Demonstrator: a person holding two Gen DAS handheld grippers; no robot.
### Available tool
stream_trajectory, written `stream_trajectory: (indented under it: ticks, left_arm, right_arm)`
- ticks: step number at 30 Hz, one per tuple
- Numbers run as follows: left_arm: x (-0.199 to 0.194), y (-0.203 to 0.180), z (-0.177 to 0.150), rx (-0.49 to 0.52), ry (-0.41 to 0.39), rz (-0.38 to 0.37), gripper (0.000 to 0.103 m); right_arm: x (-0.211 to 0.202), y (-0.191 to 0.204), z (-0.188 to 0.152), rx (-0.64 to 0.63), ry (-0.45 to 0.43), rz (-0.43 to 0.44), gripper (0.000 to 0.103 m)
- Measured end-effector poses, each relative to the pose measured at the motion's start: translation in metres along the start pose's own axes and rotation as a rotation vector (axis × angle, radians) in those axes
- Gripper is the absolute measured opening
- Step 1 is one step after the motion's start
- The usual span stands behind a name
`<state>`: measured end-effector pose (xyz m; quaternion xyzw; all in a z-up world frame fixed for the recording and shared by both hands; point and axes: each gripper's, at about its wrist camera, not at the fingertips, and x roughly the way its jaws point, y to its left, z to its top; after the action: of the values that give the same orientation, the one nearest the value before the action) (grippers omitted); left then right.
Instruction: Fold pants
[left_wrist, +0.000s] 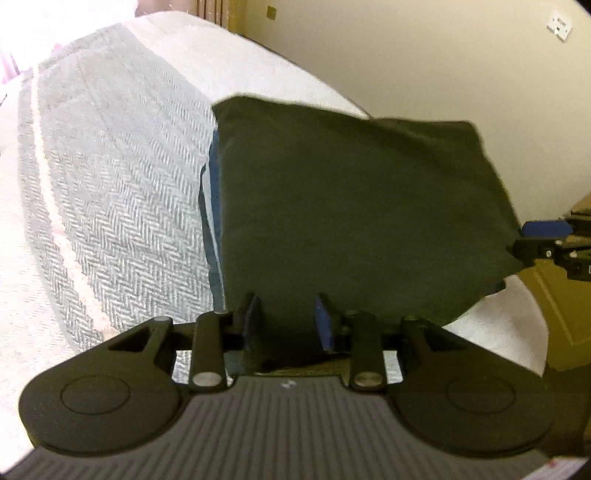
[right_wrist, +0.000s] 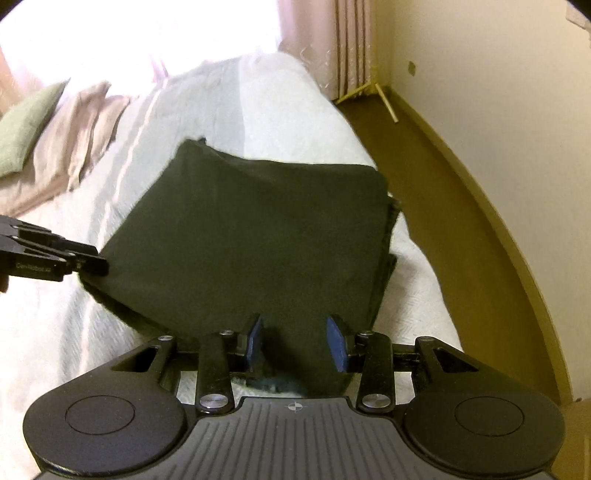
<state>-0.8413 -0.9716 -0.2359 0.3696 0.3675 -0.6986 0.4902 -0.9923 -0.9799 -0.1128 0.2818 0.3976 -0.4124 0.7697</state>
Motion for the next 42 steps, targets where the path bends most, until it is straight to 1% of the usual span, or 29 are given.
stream_trajectory:
  ticks: [2, 5, 6, 8, 10, 11, 14, 16, 17, 18, 19, 21, 22, 23, 25, 27, 29, 31, 32, 33, 35, 37, 42]
  left_arm:
    - [-0.007, -0.008, 0.002, 0.008, -0.016, -0.003, 0.028]
    - [-0.005, -0.024, 0.002, 0.028, -0.027, -0.052, 0.028]
    - [-0.001, -0.030, 0.001, 0.043, -0.018, -0.054, 0.028]
    - [0.011, -0.039, -0.003, 0.063, 0.004, -0.033, 0.028]
    - [0.014, -0.043, -0.006, 0.045, 0.008, -0.019, 0.028]
    - [0.012, -0.044, -0.007, 0.038, 0.007, -0.016, 0.028]
    - [-0.002, -0.046, -0.007, 0.038, -0.001, -0.013, 0.029]
    - [-0.014, -0.047, -0.010, 0.024, -0.011, -0.008, 0.030]
    - [-0.022, -0.050, -0.013, 0.009, -0.011, -0.006, 0.030]
    - [-0.031, -0.052, -0.016, -0.002, -0.014, -0.002, 0.033]
    - [-0.037, -0.054, -0.018, -0.010, -0.021, 0.003, 0.035]
    - [-0.052, -0.057, -0.028, -0.037, -0.040, 0.009, 0.052]
    - [-0.059, -0.059, -0.033, -0.056, -0.045, 0.010, 0.056]
    - [-0.064, -0.062, -0.037, -0.069, -0.052, 0.011, 0.064]
    - [-0.077, -0.067, -0.048, -0.083, -0.063, 0.016, 0.071]
    - [-0.086, -0.069, -0.059, -0.098, -0.064, 0.029, 0.084]
    - [-0.095, -0.072, -0.061, -0.124, -0.072, 0.047, 0.090]
    - [-0.112, -0.075, -0.068, -0.195, -0.080, 0.068, 0.095]
    - [-0.117, -0.075, -0.071, -0.220, -0.085, 0.076, 0.100]
    - [-0.120, -0.076, -0.072, -0.225, -0.093, 0.089, 0.102]
    - [-0.120, -0.081, -0.072, -0.209, -0.096, 0.126, 0.102]
    - [-0.121, -0.083, -0.077, -0.215, -0.097, 0.156, 0.102]
    - [-0.126, -0.091, -0.090, -0.234, -0.090, 0.182, 0.102]
  right_arm:
    - [0.002, -0.002, -0.007, 0.009, 0.018, 0.006, 0.036]
    - [0.018, -0.007, -0.016, 0.008, 0.040, 0.007, 0.036]
    - [0.021, -0.011, -0.020, 0.029, 0.042, 0.009, 0.036]
    - [0.028, -0.013, -0.023, 0.046, 0.048, 0.009, 0.037]
    - [0.028, -0.010, -0.026, 0.010, 0.058, 0.008, 0.038]
    - [0.024, -0.010, -0.024, 0.018, 0.057, 0.015, 0.038]
    - [0.007, -0.014, -0.018, 0.091, 0.031, 0.047, 0.039]
    - [-0.009, -0.016, -0.018, 0.125, 0.018, 0.065, 0.046]
    - [-0.016, -0.015, -0.020, 0.133, 0.014, 0.063, 0.056]
    - [-0.022, -0.012, -0.022, 0.143, 0.012, 0.060, 0.065]
    - [-0.029, -0.010, -0.024, 0.157, 0.010, 0.061, 0.068]
    - [-0.039, -0.008, -0.029, 0.193, 0.021, 0.063, 0.073]
    - [-0.044, -0.007, -0.032, 0.214, 0.027, 0.065, 0.074]
    - [-0.047, -0.005, -0.033, 0.232, 0.032, 0.066, 0.075]
    - [-0.055, -0.001, -0.036, 0.249, 0.043, 0.070, 0.076]
    - [-0.061, 0.004, -0.036, 0.253, 0.045, 0.068, 0.077]
    - [-0.065, 0.006, -0.035, 0.259, 0.054, 0.063, 0.078]
    - [-0.068, 0.010, -0.034, 0.251, 0.050, 0.058, 0.080]
    - [-0.069, 0.013, -0.034, 0.237, 0.048, 0.055, 0.080]
    - [-0.069, 0.016, -0.032, 0.216, 0.049, 0.050, 0.081]
    - [-0.070, 0.021, -0.032, 0.186, 0.052, 0.048, 0.081]
    - [-0.071, 0.024, -0.034, 0.161, 0.055, 0.048, 0.081]
    - [-0.078, 0.032, -0.045, 0.143, 0.067, 0.041, 0.081]
